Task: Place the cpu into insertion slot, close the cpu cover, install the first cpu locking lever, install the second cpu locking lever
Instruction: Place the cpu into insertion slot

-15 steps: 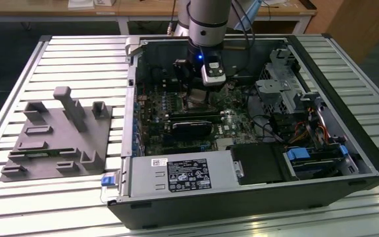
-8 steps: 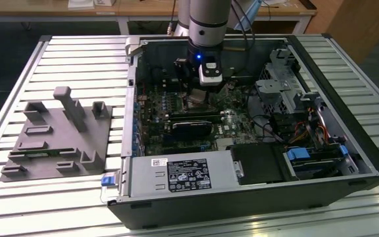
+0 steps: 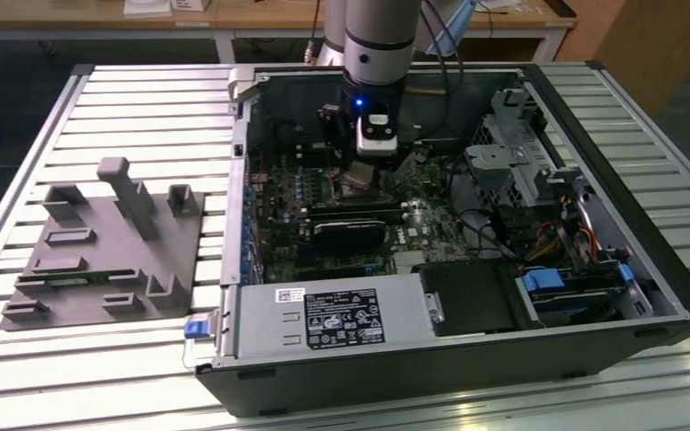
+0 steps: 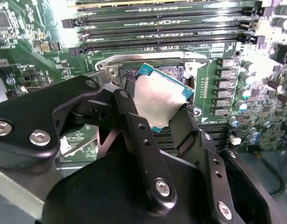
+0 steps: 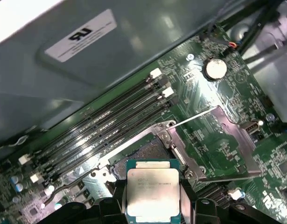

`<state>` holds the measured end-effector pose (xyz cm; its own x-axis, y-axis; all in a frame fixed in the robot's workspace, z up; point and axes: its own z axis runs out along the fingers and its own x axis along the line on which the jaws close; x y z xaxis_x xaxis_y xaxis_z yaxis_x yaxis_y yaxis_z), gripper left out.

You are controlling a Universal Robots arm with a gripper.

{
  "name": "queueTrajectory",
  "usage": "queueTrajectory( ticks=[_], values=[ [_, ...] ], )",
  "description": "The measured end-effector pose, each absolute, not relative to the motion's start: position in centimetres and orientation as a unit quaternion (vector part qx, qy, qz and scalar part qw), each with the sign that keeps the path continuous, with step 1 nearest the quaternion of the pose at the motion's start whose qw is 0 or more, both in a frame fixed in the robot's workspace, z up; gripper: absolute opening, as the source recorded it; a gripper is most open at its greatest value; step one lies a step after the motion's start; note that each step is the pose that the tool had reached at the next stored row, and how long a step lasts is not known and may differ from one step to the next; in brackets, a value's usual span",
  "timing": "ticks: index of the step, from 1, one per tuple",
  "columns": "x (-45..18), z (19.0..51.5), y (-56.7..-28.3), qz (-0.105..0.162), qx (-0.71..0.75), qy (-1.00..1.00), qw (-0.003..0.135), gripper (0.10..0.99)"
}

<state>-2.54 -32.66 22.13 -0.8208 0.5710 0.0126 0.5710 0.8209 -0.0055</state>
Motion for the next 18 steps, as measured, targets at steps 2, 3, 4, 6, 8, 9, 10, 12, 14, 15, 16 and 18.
queueTrajectory(
  ticks=[2,3,4,6,8,9,10,12,14,15,16,18],
  values=[
    [-2.54,22.12,-32.66,0.001,-0.311,-0.950,0.007,0.541],
    [-2.54,22.11,-32.66,0.001,-0.318,-0.948,0.007,0.541],
    [-2.54,22.10,-32.66,0.001,-0.325,-0.946,0.007,0.541],
    [-2.54,22.09,-32.66,0.001,-0.340,-0.940,0.007,0.541],
    [-2.54,22.07,-32.66,0.001,-0.355,-0.935,0.007,0.541],
    [-2.54,22.06,-32.66,0.001,-0.363,-0.932,0.007,0.541],
    [-2.54,22.05,-32.66,0.001,-0.371,-0.929,0.006,0.541],
    [-2.54,22.04,-32.66,0.001,-0.386,-0.922,0.006,0.541],
    [-2.54,22.02,-32.66,0.001,-0.401,-0.916,0.006,0.541],
    [-2.54,22.02,-32.66,0.002,-0.409,-0.913,0.006,0.541],
    [-2.54,22.01,-32.66,0.002,-0.415,-0.910,0.006,0.541],
    [-2.54,22.01,-32.66,0.003,-0.429,-0.904,0.005,0.541]
  ],
)
